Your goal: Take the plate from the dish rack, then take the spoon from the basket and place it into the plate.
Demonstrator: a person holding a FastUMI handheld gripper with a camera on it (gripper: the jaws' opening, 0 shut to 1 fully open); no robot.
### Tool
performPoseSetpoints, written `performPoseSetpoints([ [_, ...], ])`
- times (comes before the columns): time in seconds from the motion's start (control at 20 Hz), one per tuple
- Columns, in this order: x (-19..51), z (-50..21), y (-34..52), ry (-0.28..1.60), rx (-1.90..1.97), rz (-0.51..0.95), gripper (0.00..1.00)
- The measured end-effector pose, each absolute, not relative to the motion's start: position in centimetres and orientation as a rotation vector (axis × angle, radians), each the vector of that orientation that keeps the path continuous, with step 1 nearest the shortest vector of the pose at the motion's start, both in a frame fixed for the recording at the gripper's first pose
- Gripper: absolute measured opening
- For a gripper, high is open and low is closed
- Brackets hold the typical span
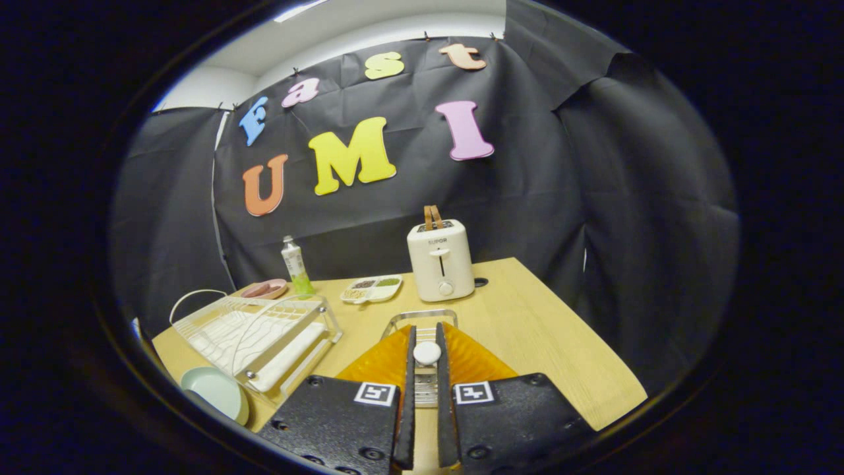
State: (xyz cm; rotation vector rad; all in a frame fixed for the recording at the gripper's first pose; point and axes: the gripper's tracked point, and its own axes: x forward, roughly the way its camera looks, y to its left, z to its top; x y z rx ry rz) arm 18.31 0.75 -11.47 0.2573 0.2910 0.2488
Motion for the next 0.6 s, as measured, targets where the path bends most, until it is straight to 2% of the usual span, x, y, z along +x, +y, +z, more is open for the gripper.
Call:
performPoseSetpoints([
  [0.25,18.1,-9.2,0.7,0.291,0.200,0.257,0.10],
  [0.6,15.4,-3.6,-0.7,0.239,0.114,0.217,0.09],
])
